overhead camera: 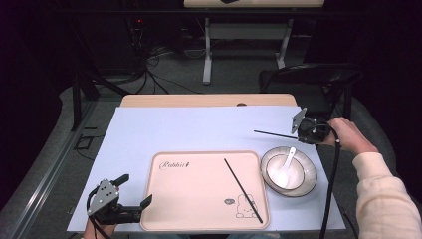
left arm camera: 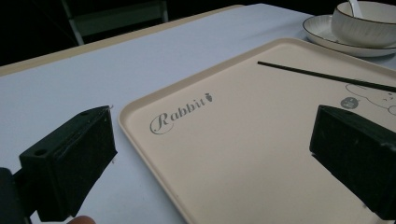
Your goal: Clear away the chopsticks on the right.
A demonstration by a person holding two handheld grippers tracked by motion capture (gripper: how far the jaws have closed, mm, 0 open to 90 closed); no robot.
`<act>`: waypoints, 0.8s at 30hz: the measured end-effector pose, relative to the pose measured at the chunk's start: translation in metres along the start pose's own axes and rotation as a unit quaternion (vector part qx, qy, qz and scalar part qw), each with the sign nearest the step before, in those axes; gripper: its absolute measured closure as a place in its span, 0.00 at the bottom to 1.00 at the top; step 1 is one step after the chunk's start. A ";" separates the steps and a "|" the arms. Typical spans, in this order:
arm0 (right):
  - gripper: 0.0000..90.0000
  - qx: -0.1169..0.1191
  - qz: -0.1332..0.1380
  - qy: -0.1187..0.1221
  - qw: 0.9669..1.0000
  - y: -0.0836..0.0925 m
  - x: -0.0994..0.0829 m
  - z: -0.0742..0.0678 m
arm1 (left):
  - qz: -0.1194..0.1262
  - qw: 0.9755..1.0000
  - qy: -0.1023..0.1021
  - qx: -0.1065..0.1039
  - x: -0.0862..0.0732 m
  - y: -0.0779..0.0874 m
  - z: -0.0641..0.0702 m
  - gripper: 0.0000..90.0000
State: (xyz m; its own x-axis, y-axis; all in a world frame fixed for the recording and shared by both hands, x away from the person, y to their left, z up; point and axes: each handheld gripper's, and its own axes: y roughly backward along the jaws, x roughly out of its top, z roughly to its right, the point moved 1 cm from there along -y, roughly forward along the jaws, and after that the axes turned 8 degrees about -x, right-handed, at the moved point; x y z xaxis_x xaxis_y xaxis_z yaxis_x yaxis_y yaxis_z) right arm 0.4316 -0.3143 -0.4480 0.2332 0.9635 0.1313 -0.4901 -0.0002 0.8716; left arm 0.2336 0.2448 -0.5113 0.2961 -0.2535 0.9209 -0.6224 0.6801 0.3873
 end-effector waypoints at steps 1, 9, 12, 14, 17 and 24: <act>0.95 0.000 0.000 0.000 1.000 0.000 0.000 0.000 | 0.000 1.000 0.000 0.000 0.000 0.000 0.000 0.00; 0.95 -0.017 -0.005 -0.016 1.000 0.025 0.012 -0.002 | 0.000 1.000 0.000 0.000 0.000 0.000 0.000 0.00; 0.95 -0.016 -0.009 -0.039 0.999 0.040 0.020 -0.007 | -0.002 1.000 0.001 -0.001 0.001 -0.002 0.000 0.00; 0.95 -0.019 -0.001 -0.053 0.998 0.048 0.024 -0.011 | -0.002 1.000 0.000 -0.002 0.001 -0.002 0.000 0.00; 0.95 -0.018 0.006 -0.066 0.998 0.056 0.028 -0.015 | -0.003 1.000 0.000 -0.003 0.002 -0.005 0.000 0.00; 0.95 0.002 0.014 -0.149 0.989 0.083 0.045 -0.034 | -0.003 1.000 -0.003 -0.004 0.003 -0.006 0.000 0.00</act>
State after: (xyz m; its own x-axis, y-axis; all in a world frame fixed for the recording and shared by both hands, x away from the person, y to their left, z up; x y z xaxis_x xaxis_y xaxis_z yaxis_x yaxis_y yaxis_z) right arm 0.3729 -0.2618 -0.3854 0.4566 0.8417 0.2883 -0.4962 -0.0280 0.8677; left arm 0.2377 0.2401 -0.5109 0.2953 -0.2607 0.9192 -0.6150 0.6844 0.3917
